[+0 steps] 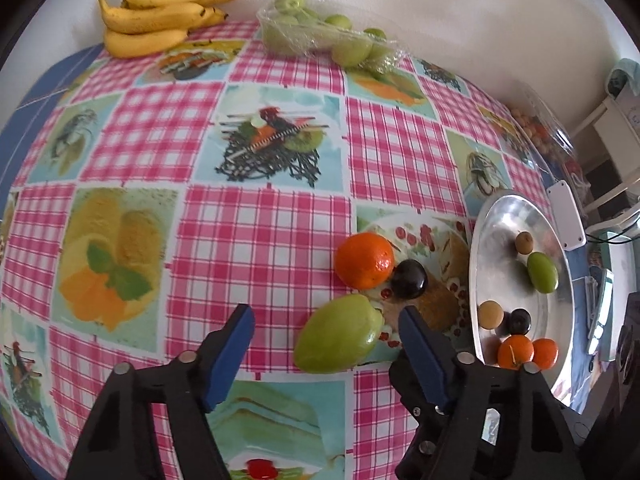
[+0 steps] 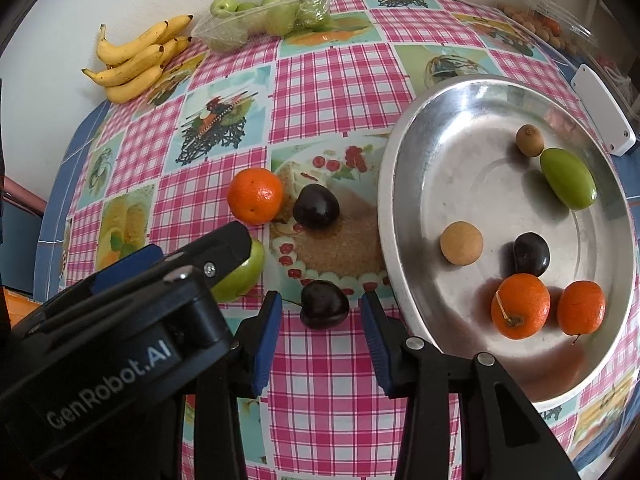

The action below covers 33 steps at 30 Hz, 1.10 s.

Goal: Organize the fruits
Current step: 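Close the right tool on another dark plum while the left tool approaches a green mango, then close the left tool on the green mango and lift while the right tool lifts the plum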

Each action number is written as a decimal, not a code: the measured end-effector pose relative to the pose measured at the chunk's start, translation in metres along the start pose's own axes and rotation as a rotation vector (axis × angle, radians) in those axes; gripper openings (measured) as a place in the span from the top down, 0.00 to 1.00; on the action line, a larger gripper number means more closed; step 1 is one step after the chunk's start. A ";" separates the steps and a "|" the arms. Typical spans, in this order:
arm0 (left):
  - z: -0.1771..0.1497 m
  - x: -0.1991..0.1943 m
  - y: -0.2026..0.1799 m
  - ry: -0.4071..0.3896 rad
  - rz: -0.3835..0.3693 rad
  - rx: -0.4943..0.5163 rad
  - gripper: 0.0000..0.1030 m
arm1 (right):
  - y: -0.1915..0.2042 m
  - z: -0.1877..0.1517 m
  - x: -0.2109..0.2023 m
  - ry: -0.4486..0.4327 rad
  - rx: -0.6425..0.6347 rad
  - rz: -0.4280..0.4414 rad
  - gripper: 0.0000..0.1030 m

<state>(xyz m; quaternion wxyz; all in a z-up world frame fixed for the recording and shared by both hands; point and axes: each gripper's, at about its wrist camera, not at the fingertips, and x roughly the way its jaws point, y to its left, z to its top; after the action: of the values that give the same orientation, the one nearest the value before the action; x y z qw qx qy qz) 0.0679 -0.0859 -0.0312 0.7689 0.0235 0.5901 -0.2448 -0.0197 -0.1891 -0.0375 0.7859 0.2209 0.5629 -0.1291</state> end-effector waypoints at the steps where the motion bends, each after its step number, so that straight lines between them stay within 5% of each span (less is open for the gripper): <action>1: 0.000 0.002 0.000 0.005 -0.001 0.000 0.34 | -0.001 0.000 0.001 0.001 0.002 -0.001 0.59; 7: -0.002 0.009 0.001 0.044 -0.053 -0.032 0.51 | -0.002 -0.001 0.002 0.004 0.007 -0.006 0.65; 12: -0.001 0.010 0.001 0.048 -0.058 -0.035 0.51 | -0.002 0.000 0.002 0.003 0.012 0.001 0.74; 24: 0.001 0.000 0.010 0.026 -0.083 -0.075 0.61 | 0.000 0.000 -0.003 -0.013 0.009 0.019 0.75; 33: 0.001 0.006 0.015 0.043 -0.112 -0.117 0.57 | -0.001 0.001 -0.004 -0.013 0.011 0.026 0.75</action>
<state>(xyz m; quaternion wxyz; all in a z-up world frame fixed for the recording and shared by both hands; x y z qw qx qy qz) 0.0756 -0.0748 -0.0402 0.7413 -0.0490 0.6201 -0.2520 -0.0208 -0.1907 -0.0335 0.7900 0.2316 0.5542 -0.1233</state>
